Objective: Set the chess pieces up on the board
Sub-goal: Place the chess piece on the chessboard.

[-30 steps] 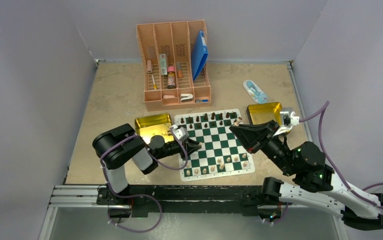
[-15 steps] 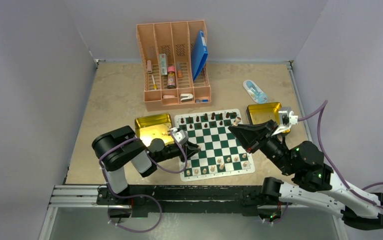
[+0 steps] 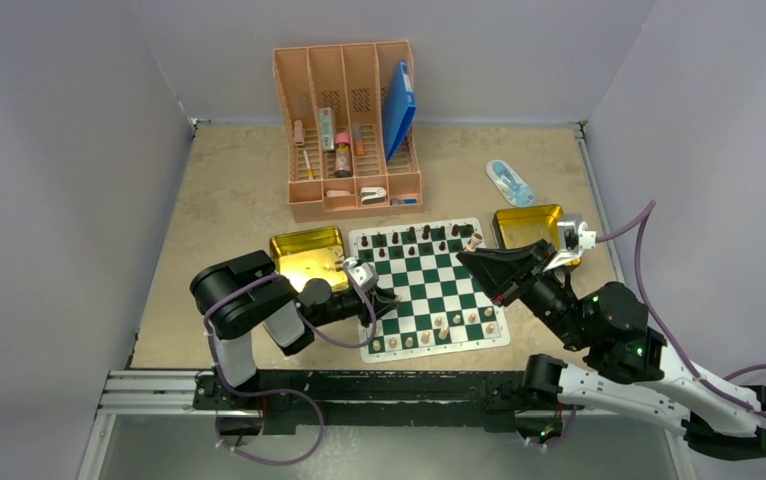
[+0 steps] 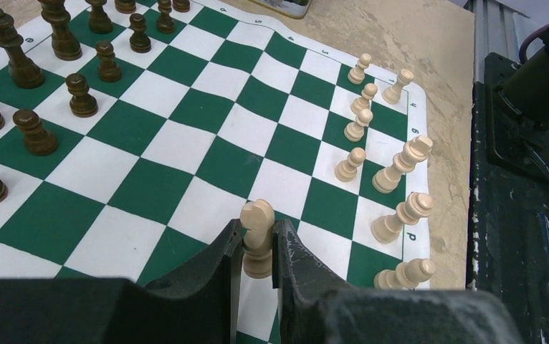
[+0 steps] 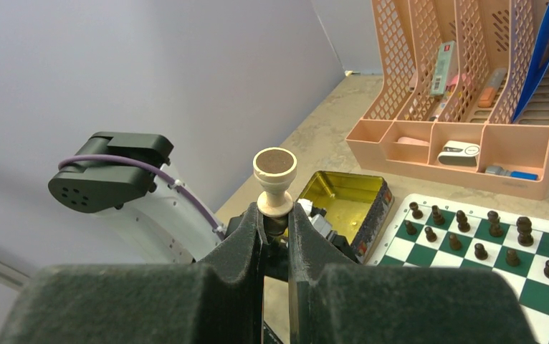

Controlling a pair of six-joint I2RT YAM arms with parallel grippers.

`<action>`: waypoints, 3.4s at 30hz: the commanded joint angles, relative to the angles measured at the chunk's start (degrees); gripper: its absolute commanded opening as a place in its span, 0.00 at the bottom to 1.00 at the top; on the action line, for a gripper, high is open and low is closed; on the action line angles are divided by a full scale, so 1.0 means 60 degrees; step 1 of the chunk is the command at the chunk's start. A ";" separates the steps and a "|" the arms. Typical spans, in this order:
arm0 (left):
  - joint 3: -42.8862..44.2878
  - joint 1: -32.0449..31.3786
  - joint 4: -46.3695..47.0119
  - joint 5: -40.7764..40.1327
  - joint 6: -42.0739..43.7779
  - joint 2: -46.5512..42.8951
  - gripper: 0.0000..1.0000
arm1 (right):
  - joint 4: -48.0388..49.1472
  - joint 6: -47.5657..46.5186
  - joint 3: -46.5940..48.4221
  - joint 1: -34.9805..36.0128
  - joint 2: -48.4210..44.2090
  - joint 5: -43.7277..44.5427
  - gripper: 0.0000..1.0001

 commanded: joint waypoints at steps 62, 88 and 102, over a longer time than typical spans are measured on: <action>0.0285 -0.0474 -0.2817 -0.0528 0.1395 -0.1492 0.24 | 0.0707 -0.0324 0.0409 0.0046 -0.0028 -0.0132 0.11; 0.1223 -0.0605 -0.5772 -0.1175 0.1571 -0.2838 0.30 | 0.0756 -0.0328 0.0340 0.0047 0.0097 -0.0078 0.10; 0.2028 -0.0724 -0.7339 -0.1036 0.1678 -0.3349 0.38 | 0.0688 -0.0244 0.0258 0.0043 0.0020 -0.0159 0.10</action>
